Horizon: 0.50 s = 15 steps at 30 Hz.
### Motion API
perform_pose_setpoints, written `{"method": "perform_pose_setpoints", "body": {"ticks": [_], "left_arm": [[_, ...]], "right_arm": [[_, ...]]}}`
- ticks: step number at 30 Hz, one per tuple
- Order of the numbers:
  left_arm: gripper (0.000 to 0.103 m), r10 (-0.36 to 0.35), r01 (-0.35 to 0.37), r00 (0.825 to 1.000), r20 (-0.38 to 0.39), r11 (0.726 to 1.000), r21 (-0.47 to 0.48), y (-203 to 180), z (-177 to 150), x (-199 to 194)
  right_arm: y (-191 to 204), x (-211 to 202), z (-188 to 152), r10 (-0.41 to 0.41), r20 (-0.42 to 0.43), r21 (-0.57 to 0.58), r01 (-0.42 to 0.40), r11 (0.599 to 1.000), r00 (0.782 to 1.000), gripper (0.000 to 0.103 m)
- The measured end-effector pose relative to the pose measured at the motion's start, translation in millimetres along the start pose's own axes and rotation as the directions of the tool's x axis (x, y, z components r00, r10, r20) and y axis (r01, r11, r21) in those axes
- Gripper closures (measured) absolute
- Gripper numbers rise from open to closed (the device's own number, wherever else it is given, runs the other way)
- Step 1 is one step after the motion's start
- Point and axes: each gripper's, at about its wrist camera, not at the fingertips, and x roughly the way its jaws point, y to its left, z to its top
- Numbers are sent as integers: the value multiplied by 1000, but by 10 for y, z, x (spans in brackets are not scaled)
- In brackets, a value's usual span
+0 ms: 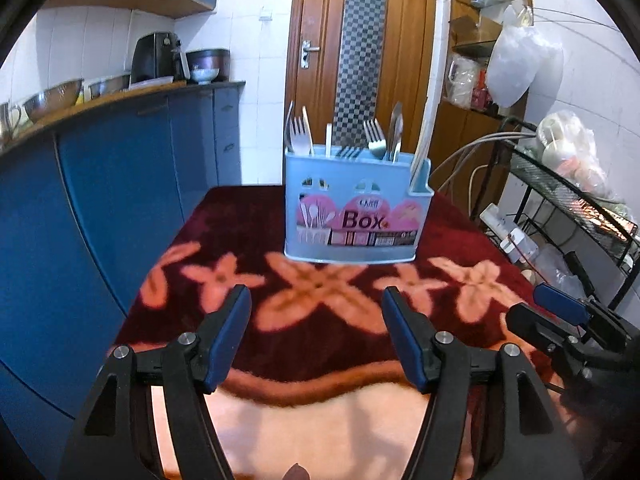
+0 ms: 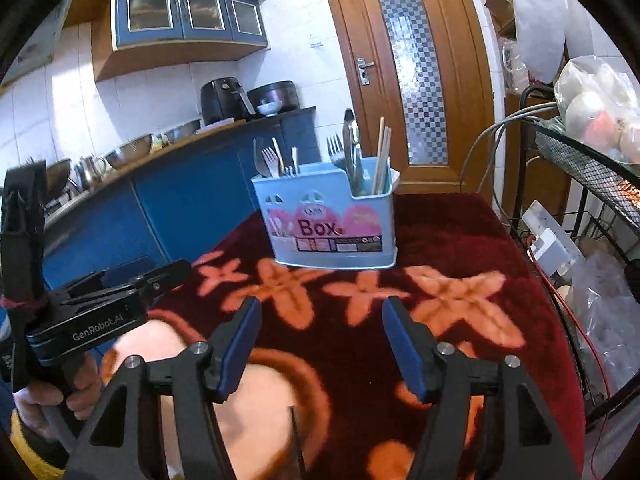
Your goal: Organize utensils
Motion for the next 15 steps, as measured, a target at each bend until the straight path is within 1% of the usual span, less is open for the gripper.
{"method": "perform_pose_setpoints", "body": {"ticks": [3, 7, 15], "left_arm": [[34, -2, 2, 1000, -20, 1000, -22, 19, -69, 161], [34, 7, -8, 1000, -24, 999, -33, 25, -137, 296], [34, 22, -23, 999, -33, 999, -43, 37, -186, 420]], "right_arm": [[6, 97, -53, -31, 10, -8, 31, 999, 999, 37], [12, 180, -87, -63, 29, -13, 63, 998, 998, 35], [-10, 363, -160, -85, -2, 6, 85, 996, 996, 34]]}}
